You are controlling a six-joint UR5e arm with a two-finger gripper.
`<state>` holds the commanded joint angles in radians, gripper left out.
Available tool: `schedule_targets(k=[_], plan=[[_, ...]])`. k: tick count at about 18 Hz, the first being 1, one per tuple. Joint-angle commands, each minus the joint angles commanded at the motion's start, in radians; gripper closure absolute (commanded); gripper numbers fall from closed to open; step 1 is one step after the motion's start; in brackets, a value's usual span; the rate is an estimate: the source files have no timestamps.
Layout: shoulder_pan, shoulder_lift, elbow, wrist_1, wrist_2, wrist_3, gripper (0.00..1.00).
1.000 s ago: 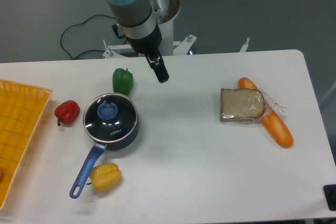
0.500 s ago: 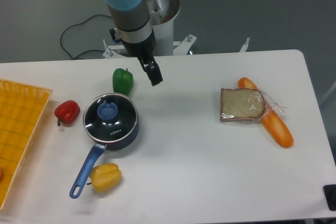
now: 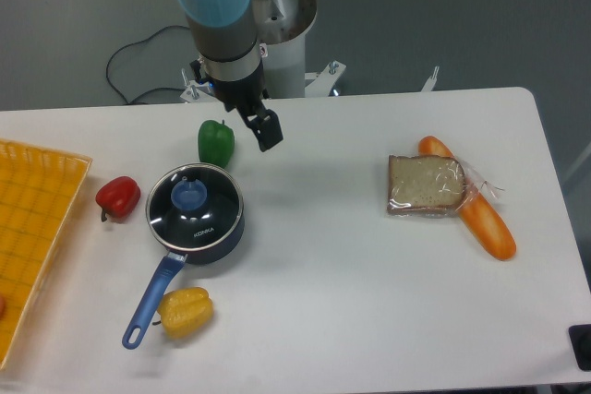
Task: Open the lid
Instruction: 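Move the gripper toward the blue knob on the saucepan lid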
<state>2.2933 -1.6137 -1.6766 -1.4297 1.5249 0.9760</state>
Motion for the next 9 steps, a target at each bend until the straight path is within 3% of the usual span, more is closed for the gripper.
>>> schedule_targets(k=[7,9], plan=[[-0.02,-0.037,0.003,0.121,-0.023,-0.249,0.0],[-0.032,-0.055,0.009,0.129,-0.02,-0.293,0.0]])
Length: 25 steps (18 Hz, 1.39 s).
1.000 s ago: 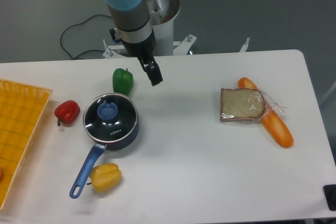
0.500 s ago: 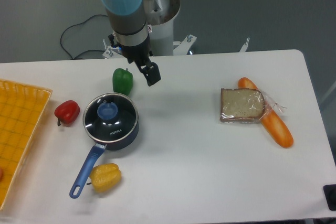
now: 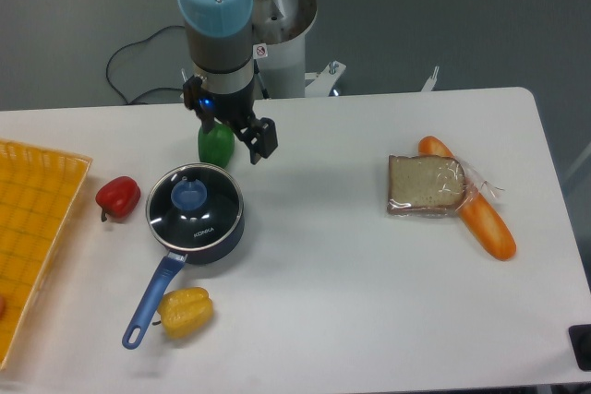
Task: Open the lid
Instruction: 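Move the gripper toward the blue knob on the saucepan lid, then lower the gripper onto the lid knob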
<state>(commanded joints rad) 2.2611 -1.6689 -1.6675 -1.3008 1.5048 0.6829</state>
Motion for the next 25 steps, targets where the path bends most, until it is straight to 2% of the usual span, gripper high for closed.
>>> schedule_targets(k=[2,5,10,12,18,21,25], plan=[[-0.014,-0.015,0.005,0.003,-0.002,-0.063,0.0],[-0.028,-0.035,0.005,0.043,0.0,-0.172,0.0],[-0.054,-0.066,0.0,0.052,-0.012,-0.325,0.0],[-0.057,-0.075,-0.006,0.081,-0.015,-0.365,0.0],[-0.086,-0.11,-0.015,0.094,-0.015,-0.443,0.0],[-0.118,-0.137,-0.017,0.098,-0.005,-0.451,0.0],[-0.126,-0.149,-0.029,0.109,0.003,-0.456,0.0]])
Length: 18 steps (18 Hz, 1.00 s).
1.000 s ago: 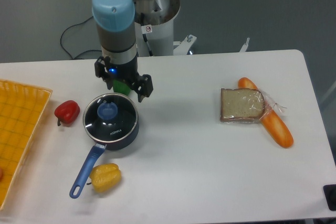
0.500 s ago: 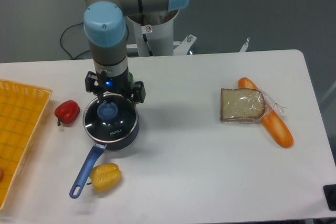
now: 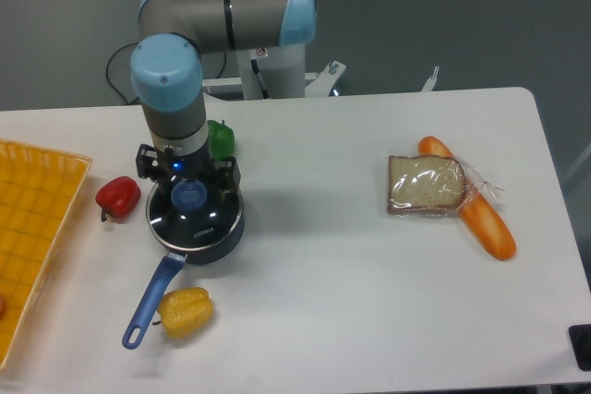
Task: Open the lid
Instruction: 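Lower the gripper onto the lid knob, then close the gripper around the blue lid knob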
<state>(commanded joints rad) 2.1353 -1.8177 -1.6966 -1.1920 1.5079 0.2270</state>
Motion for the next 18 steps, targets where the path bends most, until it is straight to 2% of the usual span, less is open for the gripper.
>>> schedule_targets(k=[2,10,18], plan=[[-0.014,-0.012,-0.002,0.018,0.005,0.0,0.0],[-0.022,-0.037,0.005,0.018,0.072,0.006,0.0],[-0.025,-0.054,0.005,0.022,0.071,0.009,0.0]])
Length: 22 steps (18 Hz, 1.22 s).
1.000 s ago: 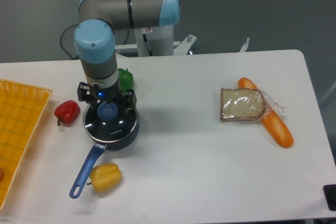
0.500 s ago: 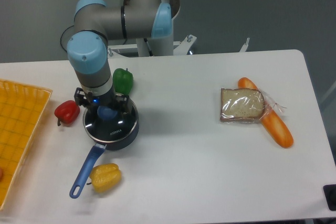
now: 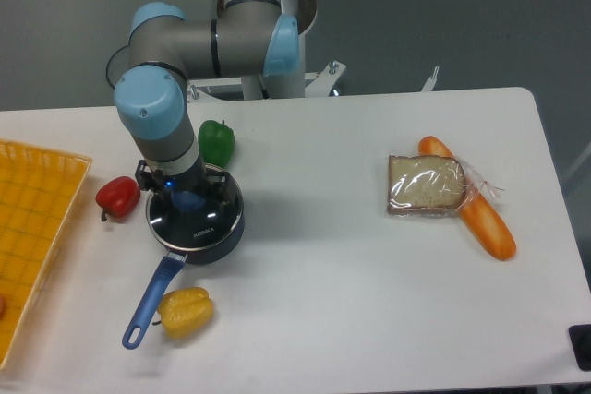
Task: Open the lid
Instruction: 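Close the gripper around the blue lid knob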
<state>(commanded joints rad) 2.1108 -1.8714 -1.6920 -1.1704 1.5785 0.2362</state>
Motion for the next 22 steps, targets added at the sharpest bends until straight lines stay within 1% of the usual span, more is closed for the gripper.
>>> schedule_targets(k=[13,20,21,22], plan=[[-0.012,-0.003,-0.026,0.005,0.005,0.0,0.0],[-0.014,-0.005,-0.026,0.003,0.009,0.0,0.0],[-0.014,-0.005,-0.026,0.003,0.009,0.003,0.01],[-0.014,-0.005,-0.026,0.003,0.009,0.003,0.05]])
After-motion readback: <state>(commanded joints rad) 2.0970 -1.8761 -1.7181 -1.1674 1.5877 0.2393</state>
